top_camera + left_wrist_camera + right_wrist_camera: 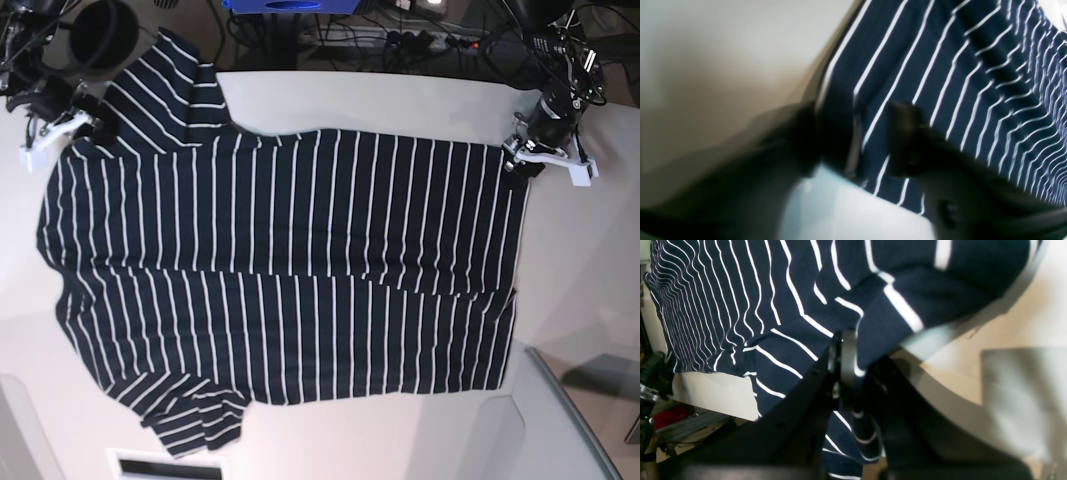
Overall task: Layout the t-shirt on the table in an organized manner, then fold the t-shirt properly
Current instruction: 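Lift the shoulder corners with both grippers and fold them over the body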
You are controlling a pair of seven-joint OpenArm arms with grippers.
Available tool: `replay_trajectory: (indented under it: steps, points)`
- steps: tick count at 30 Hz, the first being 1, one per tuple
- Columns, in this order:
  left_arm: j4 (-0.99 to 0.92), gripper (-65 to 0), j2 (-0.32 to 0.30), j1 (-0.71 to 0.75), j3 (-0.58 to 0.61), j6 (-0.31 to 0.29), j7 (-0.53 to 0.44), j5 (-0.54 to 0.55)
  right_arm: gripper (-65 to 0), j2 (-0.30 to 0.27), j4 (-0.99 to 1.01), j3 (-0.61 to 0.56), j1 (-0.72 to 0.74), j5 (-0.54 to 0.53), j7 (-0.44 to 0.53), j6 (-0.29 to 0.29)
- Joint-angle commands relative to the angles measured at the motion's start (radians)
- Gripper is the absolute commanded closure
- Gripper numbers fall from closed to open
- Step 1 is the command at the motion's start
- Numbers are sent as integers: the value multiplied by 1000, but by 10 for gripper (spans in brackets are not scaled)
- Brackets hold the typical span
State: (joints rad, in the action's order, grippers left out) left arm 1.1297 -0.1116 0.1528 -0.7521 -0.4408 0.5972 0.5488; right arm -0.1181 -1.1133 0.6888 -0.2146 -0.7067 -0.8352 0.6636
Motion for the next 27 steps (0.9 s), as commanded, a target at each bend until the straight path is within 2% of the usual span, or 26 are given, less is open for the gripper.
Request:
replay_trajectory:
  steps: [1,3,8,11,18,27]
  points:
    - [-3,-146,-1,9,-1,21,56,-31,-5,-13,-6,1,-10,46,-26,-17]
    - [-3,0,0,4,-1,21,56,-31,-5,-13,-6,1,-9,46,-26,-17]
    - [3,0,0,1,6,21,56,-31,-3,-16,-8,-1,-10,46,-26,-17]
    - [29,0,-6,12,1,21,63,-31,-2,-39,-32,-1,-15,46,-26,-17]
    - [257,0,-1,130,-1,21,152,-29,-2,-53,-255,1,-119,46,-28,-25]
    - [405,0,39,232,-2,21,163,-29,-2,-51,-368,1,-174,46,-28,-26]
